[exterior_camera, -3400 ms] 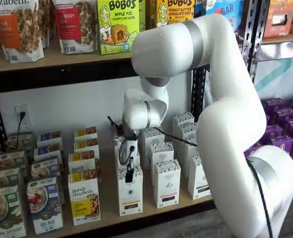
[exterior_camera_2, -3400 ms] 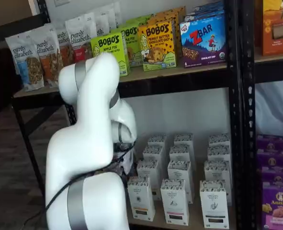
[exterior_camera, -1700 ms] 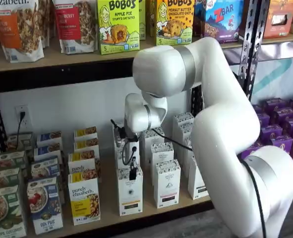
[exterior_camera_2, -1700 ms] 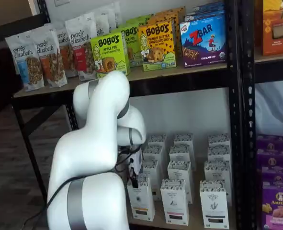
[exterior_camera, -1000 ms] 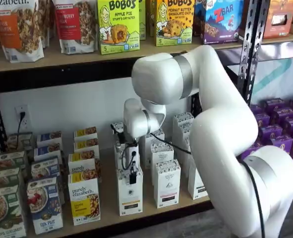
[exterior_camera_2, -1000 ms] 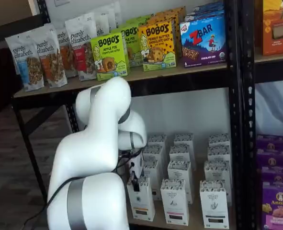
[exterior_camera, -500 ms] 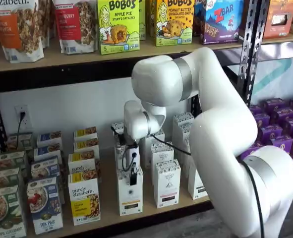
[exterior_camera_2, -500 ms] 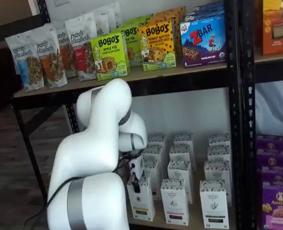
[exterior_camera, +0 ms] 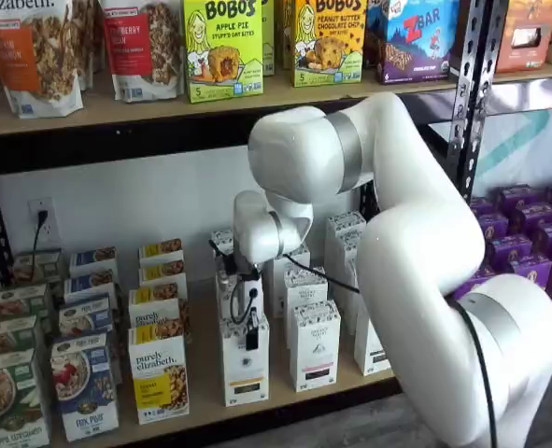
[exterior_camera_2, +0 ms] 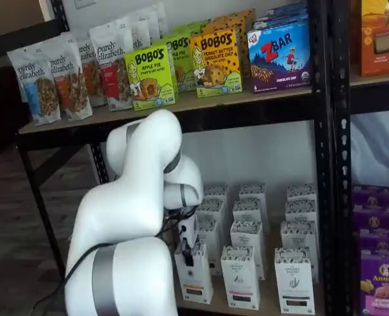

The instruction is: Pick up the white box with a yellow strip in the middle, on the bottom shelf, the fourth box from the left

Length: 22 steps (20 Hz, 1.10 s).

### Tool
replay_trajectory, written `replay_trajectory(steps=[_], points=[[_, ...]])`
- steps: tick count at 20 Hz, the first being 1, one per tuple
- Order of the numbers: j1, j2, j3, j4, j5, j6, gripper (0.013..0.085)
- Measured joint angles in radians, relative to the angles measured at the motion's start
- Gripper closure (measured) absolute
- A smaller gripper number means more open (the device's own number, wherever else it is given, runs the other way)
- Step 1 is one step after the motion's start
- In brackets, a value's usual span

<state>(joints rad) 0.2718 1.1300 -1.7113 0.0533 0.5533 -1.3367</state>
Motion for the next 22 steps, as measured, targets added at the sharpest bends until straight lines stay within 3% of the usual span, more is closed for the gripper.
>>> replay_trajectory(steps=[6, 9, 22], points=[[0.004, 0.017, -0.019, 0.001, 0.003, 0.003, 0.0130], [0.007, 0.026, -0.030, -0.014, 0.013, 0.019, 0.0250], [0.016, 0.036, -0.033, -0.011, -0.003, 0.025, 0.0250]])
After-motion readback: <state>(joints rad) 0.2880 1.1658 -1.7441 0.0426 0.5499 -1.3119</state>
